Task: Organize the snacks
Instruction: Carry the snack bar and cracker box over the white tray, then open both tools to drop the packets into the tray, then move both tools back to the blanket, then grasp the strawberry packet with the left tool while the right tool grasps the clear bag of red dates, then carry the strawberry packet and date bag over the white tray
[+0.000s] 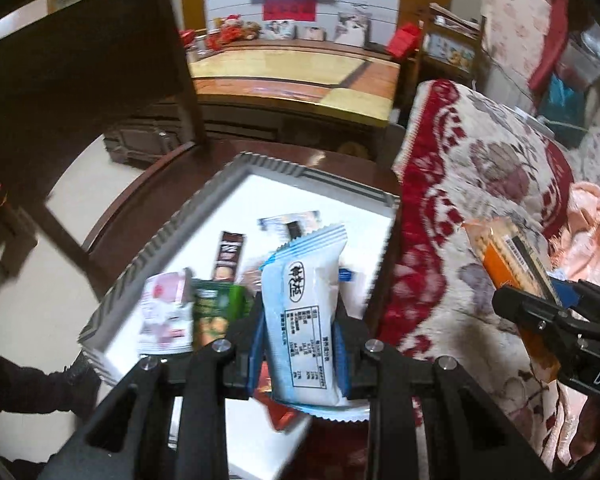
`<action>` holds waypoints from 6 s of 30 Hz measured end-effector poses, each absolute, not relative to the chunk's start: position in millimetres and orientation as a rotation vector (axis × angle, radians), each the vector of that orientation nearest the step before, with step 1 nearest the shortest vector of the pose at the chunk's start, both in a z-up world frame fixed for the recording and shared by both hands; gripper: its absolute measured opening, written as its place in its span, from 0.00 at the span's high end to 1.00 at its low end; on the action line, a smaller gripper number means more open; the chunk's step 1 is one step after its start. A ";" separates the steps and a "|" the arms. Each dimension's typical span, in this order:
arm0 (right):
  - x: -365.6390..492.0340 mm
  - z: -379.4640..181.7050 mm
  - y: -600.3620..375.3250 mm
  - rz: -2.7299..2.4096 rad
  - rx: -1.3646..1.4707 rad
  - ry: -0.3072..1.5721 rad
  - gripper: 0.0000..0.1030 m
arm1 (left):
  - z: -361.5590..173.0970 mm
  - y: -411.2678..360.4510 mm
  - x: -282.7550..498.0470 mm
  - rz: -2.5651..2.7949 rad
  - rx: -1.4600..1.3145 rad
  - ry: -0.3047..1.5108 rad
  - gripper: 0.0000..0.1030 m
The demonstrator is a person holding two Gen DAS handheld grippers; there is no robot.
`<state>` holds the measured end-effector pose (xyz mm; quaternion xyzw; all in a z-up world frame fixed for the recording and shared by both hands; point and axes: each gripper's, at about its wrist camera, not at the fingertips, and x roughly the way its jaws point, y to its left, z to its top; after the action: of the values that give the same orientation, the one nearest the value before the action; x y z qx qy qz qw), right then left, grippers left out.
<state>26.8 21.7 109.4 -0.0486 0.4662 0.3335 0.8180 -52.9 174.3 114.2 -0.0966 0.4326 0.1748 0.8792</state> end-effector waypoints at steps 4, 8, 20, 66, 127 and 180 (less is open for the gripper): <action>24.9 112.1 50.7 0.748 -0.138 0.993 0.48 | 108.1 195.3 -59.9 0.395 -0.228 0.906 0.70; 26.5 110.7 80.5 0.778 -0.172 1.000 0.48 | 101.3 218.3 -66.9 0.436 -0.282 0.910 0.70; 36.4 90.1 143.0 0.830 -0.241 1.038 0.48 | 80.7 268.2 -74.2 0.530 -0.366 0.927 0.70; 19.0 92.4 157.0 0.876 -0.317 0.985 0.42 | 77.7 272.0 -61.0 0.624 -0.335 0.931 0.19; 77.4 49.1 -263.6 0.282 0.209 1.088 0.36 | 34.1 -150.0 195.8 -0.320 -0.253 1.344 0.14; 81.5 51.6 -193.7 0.388 0.027 1.080 0.75 | 68.7 38.3 51.6 0.008 -0.213 1.117 0.47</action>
<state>81.5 -193.7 51.6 0.0126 0.5109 0.1834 0.8398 51.6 38.3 68.7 -0.1009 0.5289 0.0037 0.8427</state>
